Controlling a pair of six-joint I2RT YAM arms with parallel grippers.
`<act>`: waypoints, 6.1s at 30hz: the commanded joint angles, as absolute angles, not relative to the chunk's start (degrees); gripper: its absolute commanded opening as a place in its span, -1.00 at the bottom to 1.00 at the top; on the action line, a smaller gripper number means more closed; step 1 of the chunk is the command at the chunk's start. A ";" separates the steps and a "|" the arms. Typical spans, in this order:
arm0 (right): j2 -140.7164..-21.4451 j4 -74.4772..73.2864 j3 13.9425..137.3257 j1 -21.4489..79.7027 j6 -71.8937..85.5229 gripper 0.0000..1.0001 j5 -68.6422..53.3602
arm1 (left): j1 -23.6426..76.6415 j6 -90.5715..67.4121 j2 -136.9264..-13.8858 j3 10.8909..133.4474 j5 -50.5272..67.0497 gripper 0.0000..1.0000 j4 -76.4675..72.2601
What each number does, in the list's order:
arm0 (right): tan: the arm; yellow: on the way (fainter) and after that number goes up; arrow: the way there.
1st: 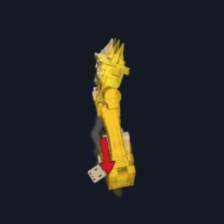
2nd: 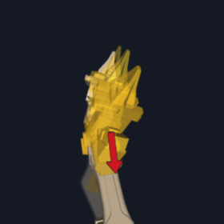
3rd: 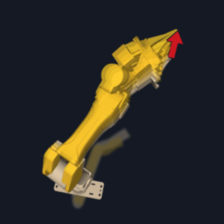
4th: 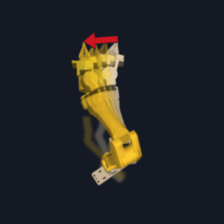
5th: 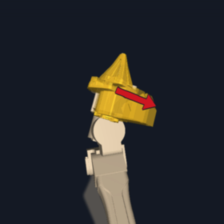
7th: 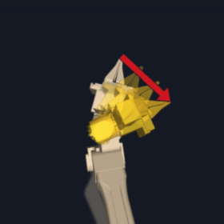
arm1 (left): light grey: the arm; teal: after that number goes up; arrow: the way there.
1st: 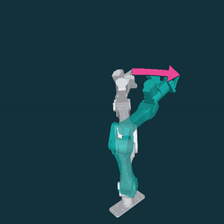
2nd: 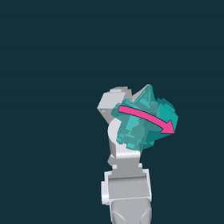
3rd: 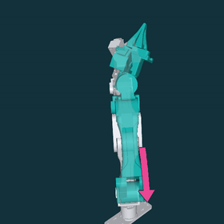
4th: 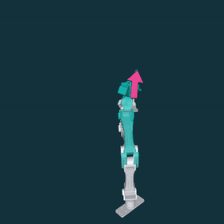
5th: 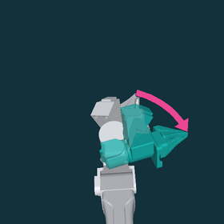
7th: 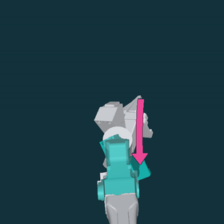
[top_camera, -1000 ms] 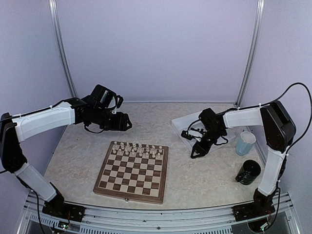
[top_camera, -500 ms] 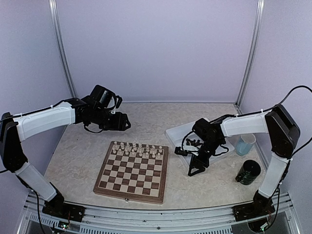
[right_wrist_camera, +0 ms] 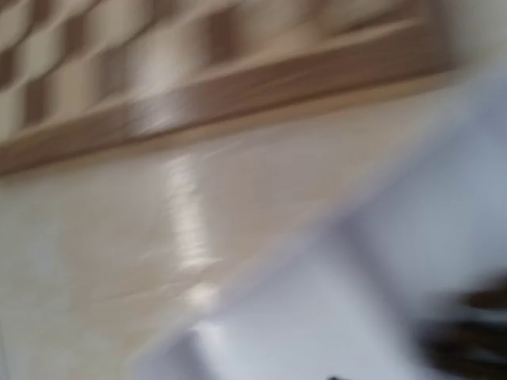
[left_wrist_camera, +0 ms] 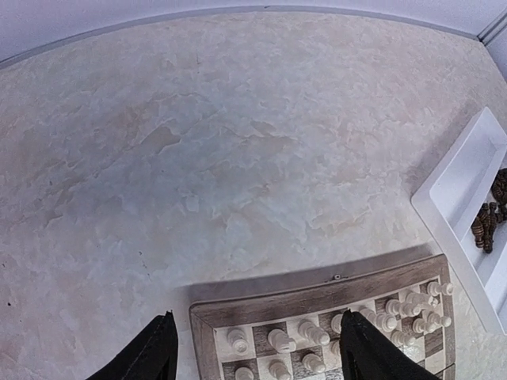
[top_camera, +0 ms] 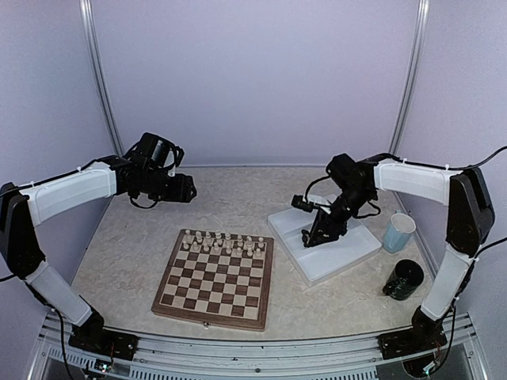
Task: Set up the chess pieces on the board
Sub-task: Pick up the pawn from the storage box, then place the pawn at a7.
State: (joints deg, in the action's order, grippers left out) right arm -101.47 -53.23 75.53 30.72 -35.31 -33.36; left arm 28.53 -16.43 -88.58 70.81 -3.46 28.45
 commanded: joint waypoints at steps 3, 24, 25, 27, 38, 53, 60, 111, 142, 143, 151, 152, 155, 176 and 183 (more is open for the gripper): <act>-102.74 -45.47 80.45 23.23 -28.48 -0.34 -23.96 | 29.45 -15.88 -88.01 70.85 -2.57 0.39 23.52; -105.68 -39.64 74.32 23.13 -24.04 -0.43 -6.20 | 30.23 -15.56 -89.41 69.34 -2.61 0.39 22.38; -105.53 -39.56 74.01 23.14 -24.00 -0.44 -5.78 | 30.23 -15.48 -89.46 69.35 -2.63 0.39 22.41; -105.24 -39.41 73.61 23.15 -23.87 -0.48 -4.85 | 30.23 -15.47 -89.57 69.18 -2.57 0.39 22.36; -104.33 -38.47 72.90 23.12 -23.40 -0.23 -1.47 | 30.23 -15.47 -89.41 68.12 -2.44 0.39 21.88; -104.53 -36.67 72.27 22.76 -23.77 -0.40 -3.48 | 30.19 -15.38 -89.74 67.79 -2.05 0.38 21.62; -104.54 -36.13 73.27 22.76 -23.73 -0.85 -4.04 | 30.24 -15.38 -89.92 67.79 -2.03 0.39 21.83; -113.13 -55.41 93.74 59.58 -43.30 -0.95 -19.58 | 24.02 -12.92 -87.02 66.86 -2.26 0.38 20.85; -117.99 -52.67 89.74 68.62 -42.23 -0.89 -17.79 | 23.99 -12.83 -87.19 67.18 -1.49 0.38 22.02; -118.03 -52.57 89.78 68.65 -42.23 -0.88 -17.76 | 24.02 -12.83 -87.19 67.26 -1.45 0.38 22.04; -117.72 -53.03 89.76 68.82 -42.87 -0.07 -17.73 | 23.99 -12.66 -87.40 67.31 -1.43 0.38 22.43; -117.44 -53.16 89.62 68.82 -43.00 0.05 -17.47 | 24.05 -12.66 -87.43 67.31 -1.41 0.38 22.43; -116.29 -52.69 88.48 68.84 -43.33 0.25 -16.49 | 23.99 -12.66 -87.30 67.32 -1.25 0.38 22.41; -117.48 -48.50 90.56 68.99 -40.18 -0.53 -17.28 | 24.01 -12.76 -87.45 67.30 -0.62 0.39 22.39; -117.05 -48.30 89.71 68.99 -40.20 -0.87 -15.53 | 24.00 -12.77 -87.63 67.28 -0.44 0.38 22.50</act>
